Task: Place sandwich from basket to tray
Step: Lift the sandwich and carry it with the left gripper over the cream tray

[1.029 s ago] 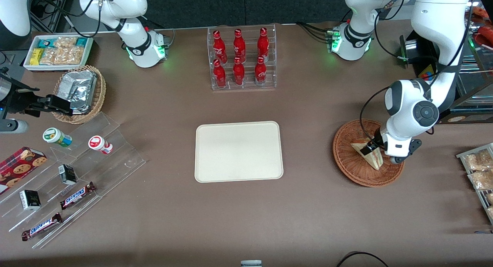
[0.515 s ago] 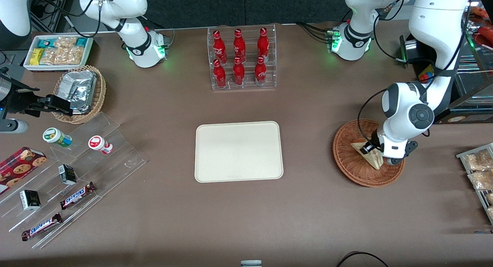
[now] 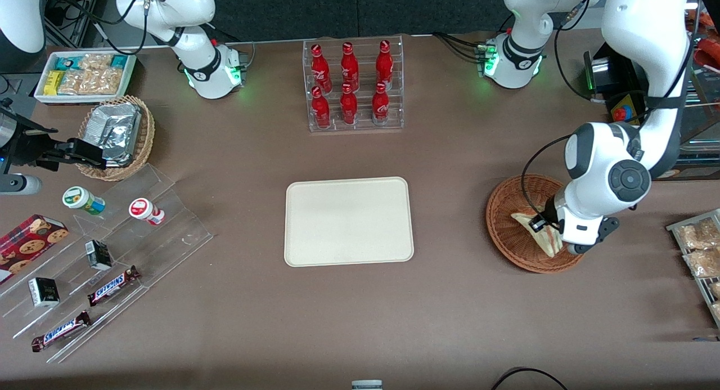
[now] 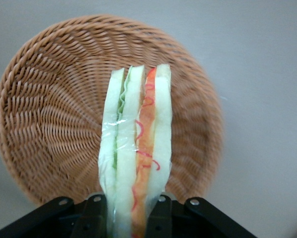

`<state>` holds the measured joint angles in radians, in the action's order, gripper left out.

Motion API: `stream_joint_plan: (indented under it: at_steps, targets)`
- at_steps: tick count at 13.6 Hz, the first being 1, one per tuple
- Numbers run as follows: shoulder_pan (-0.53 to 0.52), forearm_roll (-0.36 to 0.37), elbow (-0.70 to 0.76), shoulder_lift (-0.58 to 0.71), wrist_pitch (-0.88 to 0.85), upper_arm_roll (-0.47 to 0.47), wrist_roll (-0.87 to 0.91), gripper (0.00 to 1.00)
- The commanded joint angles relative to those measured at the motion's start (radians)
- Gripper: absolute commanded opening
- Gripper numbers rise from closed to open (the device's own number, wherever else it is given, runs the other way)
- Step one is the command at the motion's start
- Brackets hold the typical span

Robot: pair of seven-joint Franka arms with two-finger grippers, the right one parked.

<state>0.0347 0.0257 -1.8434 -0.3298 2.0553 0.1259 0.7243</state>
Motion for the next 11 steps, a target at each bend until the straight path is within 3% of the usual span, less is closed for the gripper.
stream_joint_plan:
  at_steps: [1, 6, 11]
  targets:
    - [0.103, -0.01, 0.163, -0.06, -0.128, -0.006, 0.084, 0.15]
    - [0.31, -0.007, 0.323, -0.176, -0.127, -0.006, 0.21, 0.16]
    - [0.476, 0.005, 0.507, -0.331, -0.119, -0.006, 0.198, 0.16]
